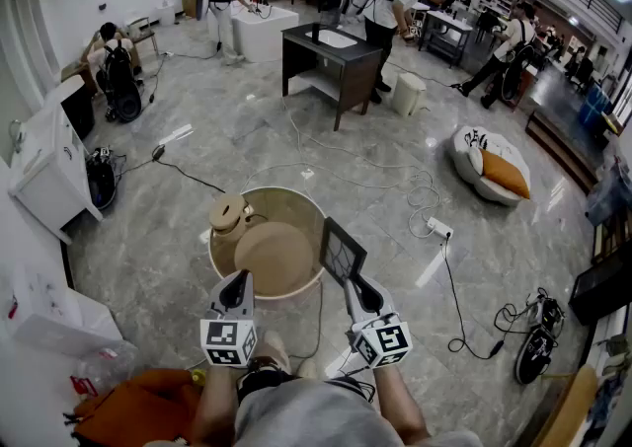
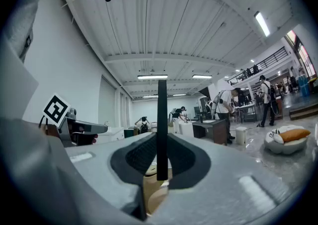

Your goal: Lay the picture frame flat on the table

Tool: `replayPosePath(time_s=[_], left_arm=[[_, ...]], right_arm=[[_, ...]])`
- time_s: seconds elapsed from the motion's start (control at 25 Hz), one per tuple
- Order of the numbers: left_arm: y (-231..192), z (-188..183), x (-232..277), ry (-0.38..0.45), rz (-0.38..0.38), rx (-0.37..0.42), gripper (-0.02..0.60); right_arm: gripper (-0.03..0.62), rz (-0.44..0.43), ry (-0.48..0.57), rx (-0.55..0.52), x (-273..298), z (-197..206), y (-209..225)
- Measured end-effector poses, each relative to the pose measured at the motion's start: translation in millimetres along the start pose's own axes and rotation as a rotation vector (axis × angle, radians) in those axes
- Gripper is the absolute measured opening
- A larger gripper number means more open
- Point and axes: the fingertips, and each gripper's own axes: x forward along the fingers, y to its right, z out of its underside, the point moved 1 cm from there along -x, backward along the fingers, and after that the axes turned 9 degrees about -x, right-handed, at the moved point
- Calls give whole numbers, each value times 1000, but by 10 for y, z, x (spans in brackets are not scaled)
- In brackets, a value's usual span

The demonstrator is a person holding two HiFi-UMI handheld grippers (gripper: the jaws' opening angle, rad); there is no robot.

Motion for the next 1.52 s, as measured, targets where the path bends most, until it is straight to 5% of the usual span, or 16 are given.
replayPosePath(time_s=[0.68,1.08,1.52], left_arm=[[229,39,167,-15,14,15,29],[354,51,963,-60,67,21,29],[41,-225,2095,-82,43,4,29]], right_arm=[[60,8,10,33,-80,68,243],[60,50,-21,43,241,232,761],[60,19,-55,49,1306,249,1364]])
